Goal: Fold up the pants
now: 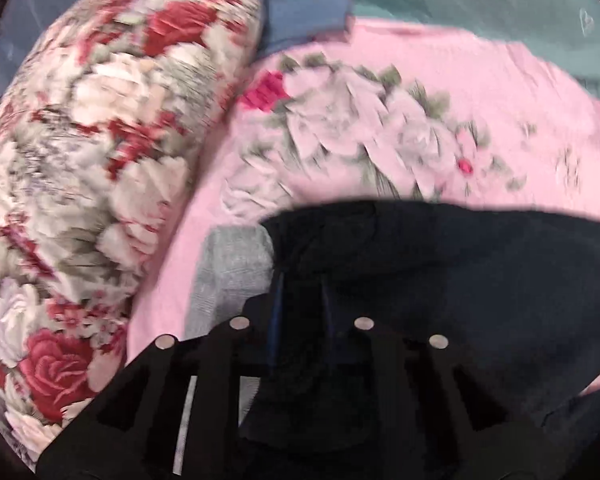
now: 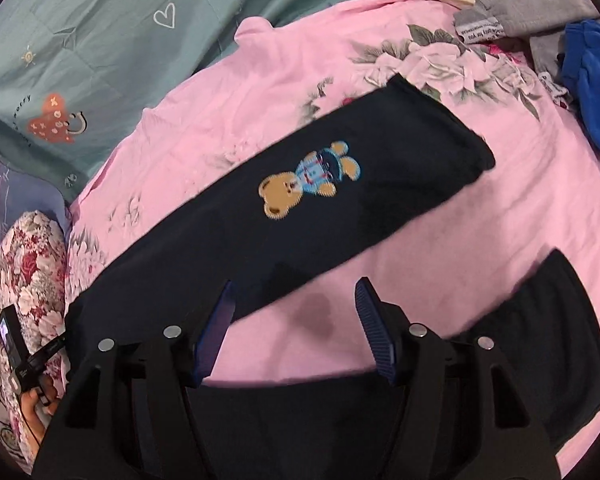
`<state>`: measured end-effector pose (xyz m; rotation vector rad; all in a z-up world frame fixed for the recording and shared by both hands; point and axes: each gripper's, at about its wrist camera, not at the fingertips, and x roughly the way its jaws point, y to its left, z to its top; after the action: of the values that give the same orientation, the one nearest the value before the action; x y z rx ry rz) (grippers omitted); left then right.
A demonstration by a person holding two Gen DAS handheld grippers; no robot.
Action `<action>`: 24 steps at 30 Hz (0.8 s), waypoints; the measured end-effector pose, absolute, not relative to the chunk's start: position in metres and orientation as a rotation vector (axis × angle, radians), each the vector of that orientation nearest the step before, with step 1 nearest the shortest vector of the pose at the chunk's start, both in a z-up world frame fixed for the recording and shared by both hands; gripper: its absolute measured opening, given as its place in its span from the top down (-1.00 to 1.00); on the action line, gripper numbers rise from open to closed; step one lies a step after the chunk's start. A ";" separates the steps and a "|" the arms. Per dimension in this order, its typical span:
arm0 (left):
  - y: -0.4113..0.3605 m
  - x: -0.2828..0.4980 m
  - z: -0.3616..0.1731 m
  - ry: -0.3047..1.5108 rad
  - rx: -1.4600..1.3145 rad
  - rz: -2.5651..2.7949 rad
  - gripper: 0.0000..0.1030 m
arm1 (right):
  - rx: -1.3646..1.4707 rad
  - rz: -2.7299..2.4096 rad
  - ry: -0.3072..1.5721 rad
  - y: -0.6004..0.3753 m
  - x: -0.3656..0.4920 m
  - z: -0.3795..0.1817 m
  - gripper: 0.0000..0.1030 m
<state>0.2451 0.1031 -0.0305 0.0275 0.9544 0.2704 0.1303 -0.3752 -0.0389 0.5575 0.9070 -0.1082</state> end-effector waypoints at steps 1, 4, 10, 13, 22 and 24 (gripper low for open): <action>0.108 0.242 -0.021 0.917 0.021 0.297 0.67 | 0.545 -0.116 0.894 -0.376 0.135 -0.036 -0.22; 0.105 0.246 -0.022 0.875 0.100 0.405 0.66 | 0.533 -0.139 0.877 -0.387 0.154 -0.037 -0.27; 0.089 0.248 -0.047 0.929 0.216 0.406 0.02 | 0.479 -0.187 0.881 -0.417 0.192 -0.057 -0.28; 0.105 0.224 -0.025 0.875 0.129 0.405 -0.47 | 0.424 -0.269 0.867 -0.415 0.181 -0.044 -0.28; 0.110 0.145 -0.024 0.944 -0.028 0.247 -0.76 | 0.284 0.089 1.000 -0.369 0.160 -0.055 -0.28; 0.102 0.135 -0.039 0.984 0.031 0.277 -0.76 | 0.131 -0.147 1.034 -0.374 0.150 -0.061 -0.20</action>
<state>0.1348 0.1017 -0.0390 0.0306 0.9835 0.2772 0.1496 -0.3738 -0.0606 0.1306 1.0344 -0.1471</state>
